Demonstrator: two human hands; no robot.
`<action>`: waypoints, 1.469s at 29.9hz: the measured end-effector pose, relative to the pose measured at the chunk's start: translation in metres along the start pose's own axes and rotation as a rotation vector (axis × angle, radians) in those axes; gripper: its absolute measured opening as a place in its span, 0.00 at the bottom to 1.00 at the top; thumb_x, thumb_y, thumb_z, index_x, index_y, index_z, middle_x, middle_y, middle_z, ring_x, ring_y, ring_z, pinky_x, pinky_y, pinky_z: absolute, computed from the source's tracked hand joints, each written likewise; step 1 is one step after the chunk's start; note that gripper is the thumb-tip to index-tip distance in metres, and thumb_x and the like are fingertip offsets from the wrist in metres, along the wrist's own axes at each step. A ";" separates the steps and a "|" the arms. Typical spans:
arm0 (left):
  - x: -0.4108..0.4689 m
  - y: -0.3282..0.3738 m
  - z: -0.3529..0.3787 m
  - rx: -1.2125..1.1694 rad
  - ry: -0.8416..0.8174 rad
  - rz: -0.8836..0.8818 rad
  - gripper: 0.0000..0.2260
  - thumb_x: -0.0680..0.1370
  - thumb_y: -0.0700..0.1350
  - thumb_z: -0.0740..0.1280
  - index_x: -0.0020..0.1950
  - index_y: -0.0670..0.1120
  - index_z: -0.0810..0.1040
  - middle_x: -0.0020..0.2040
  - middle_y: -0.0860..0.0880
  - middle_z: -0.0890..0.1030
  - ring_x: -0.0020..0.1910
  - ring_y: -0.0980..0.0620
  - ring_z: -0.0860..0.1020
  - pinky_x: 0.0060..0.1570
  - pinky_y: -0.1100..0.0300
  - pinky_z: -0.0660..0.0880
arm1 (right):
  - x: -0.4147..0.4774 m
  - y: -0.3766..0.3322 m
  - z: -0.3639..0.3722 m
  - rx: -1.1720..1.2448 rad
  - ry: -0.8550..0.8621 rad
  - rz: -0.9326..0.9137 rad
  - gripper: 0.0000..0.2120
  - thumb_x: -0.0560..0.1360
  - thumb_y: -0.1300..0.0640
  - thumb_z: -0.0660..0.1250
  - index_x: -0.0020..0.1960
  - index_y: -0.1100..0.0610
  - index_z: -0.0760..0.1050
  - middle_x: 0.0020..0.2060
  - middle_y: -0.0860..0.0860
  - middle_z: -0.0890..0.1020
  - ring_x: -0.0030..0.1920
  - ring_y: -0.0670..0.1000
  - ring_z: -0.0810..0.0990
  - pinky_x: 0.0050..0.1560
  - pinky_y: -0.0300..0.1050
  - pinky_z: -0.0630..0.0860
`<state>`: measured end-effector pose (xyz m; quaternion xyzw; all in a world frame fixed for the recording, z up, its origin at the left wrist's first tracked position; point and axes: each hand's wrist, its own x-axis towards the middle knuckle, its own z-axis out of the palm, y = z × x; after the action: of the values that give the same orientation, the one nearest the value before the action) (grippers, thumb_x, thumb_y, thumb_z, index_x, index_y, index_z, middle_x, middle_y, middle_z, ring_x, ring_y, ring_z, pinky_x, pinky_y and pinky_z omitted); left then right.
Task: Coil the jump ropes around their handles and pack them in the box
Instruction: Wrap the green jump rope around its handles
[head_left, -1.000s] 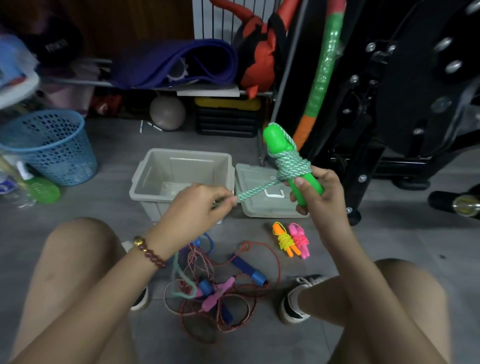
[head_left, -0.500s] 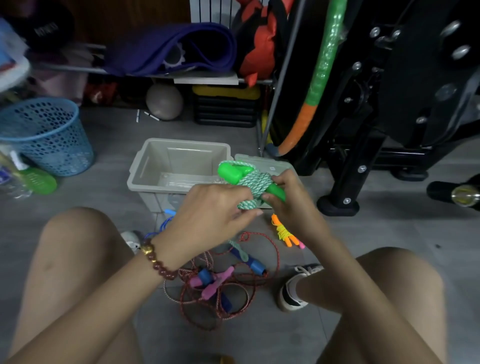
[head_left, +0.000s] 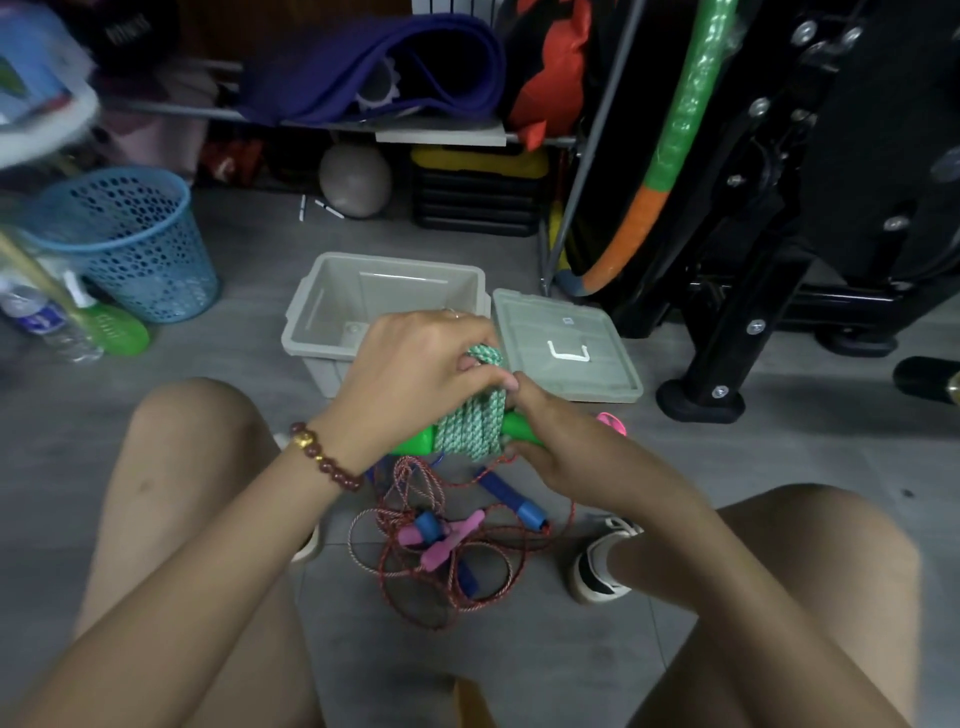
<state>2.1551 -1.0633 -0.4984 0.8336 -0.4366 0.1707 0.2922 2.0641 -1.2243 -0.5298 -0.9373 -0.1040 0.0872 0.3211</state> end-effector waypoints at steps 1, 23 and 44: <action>0.000 -0.002 0.001 -0.001 -0.020 -0.016 0.17 0.67 0.62 0.66 0.37 0.48 0.80 0.27 0.59 0.66 0.29 0.59 0.70 0.31 0.64 0.68 | 0.001 -0.001 -0.001 0.001 -0.019 0.008 0.22 0.78 0.61 0.63 0.68 0.51 0.58 0.58 0.51 0.75 0.53 0.51 0.76 0.53 0.51 0.74; 0.007 -0.042 0.001 -0.794 -0.321 -0.330 0.10 0.73 0.32 0.68 0.46 0.47 0.79 0.29 0.60 0.80 0.30 0.67 0.75 0.34 0.75 0.69 | -0.028 0.006 -0.040 0.743 -0.137 -0.196 0.11 0.75 0.71 0.61 0.52 0.61 0.62 0.43 0.50 0.74 0.37 0.42 0.73 0.37 0.35 0.70; -0.002 0.001 0.011 -0.562 -0.144 -0.367 0.14 0.73 0.58 0.61 0.34 0.50 0.73 0.25 0.55 0.73 0.25 0.58 0.67 0.31 0.56 0.67 | 0.005 0.025 -0.029 0.583 0.823 0.144 0.11 0.76 0.67 0.64 0.48 0.55 0.64 0.40 0.58 0.75 0.32 0.41 0.75 0.32 0.36 0.70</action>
<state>2.1538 -1.0700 -0.5078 0.7951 -0.3290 -0.0709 0.5045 2.0787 -1.2593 -0.5232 -0.7702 0.1246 -0.2420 0.5768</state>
